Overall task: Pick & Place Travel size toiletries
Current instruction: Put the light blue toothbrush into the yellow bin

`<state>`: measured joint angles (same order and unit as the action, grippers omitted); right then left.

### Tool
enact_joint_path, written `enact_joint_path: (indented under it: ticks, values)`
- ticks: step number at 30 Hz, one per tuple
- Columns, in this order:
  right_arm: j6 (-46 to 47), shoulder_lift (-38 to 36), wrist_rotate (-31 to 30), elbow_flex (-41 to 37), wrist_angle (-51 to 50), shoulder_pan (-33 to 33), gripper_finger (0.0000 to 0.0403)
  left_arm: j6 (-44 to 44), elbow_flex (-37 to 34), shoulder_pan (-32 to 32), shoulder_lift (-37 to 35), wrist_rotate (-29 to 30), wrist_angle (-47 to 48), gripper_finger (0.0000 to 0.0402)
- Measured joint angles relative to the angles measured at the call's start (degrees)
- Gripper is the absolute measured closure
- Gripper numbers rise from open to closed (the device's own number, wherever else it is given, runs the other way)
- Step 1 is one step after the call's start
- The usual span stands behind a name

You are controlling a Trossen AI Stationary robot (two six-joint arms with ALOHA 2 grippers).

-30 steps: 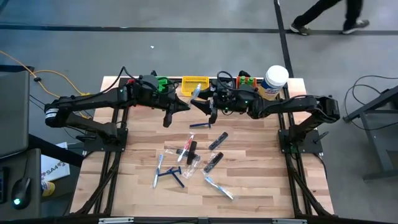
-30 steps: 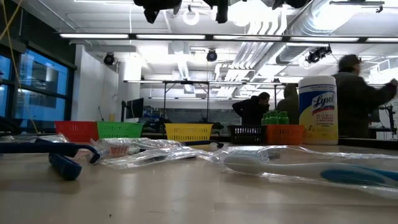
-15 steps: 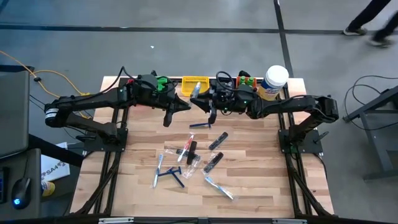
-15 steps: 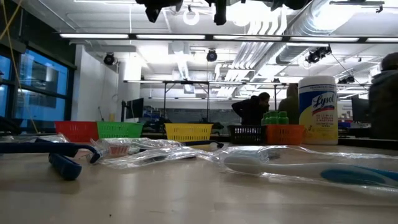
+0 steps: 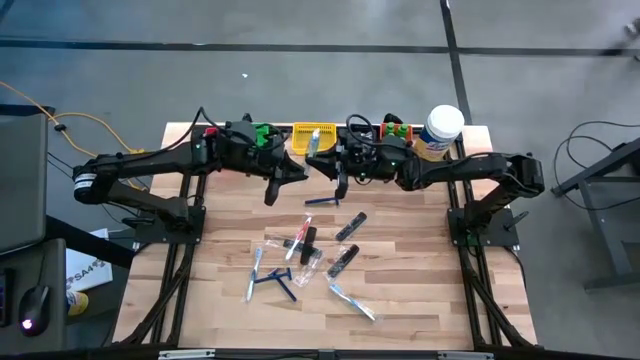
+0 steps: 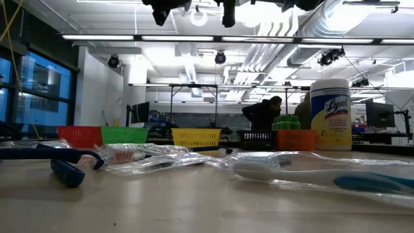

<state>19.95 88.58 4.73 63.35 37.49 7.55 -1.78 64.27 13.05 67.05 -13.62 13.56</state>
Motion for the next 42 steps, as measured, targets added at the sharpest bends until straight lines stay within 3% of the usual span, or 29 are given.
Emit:
enact_joint_path:
  ticks: [6,11,17,26,42]
  values:
    - [0.14,-0.38,-2.09,0.02,-1.99,0.03,0.0381,-0.13,-0.02,0.07,-1.55,3.92,2.43,0.0234]
    - [0.82,-1.47,-3.64,0.07,-5.63,1.23,0.0381,-1.51,-0.04,0.08,-4.60,12.01,8.52,0.0183]
    - [-0.44,-2.64,-5.05,1.34,-14.76,4.03,0.0381,-3.15,-0.07,0.08,-9.16,19.54,15.09,0.0182]
    - [-9.77,1.58,-4.74,13.14,-36.11,9.66,0.0381,-4.96,-0.07,0.08,-11.57,21.29,18.35,0.0201]
    - [-23.27,14.02,-3.36,23.83,-38.85,16.99,0.0381,-7.78,-0.07,0.08,-11.32,21.30,18.79,0.0204]
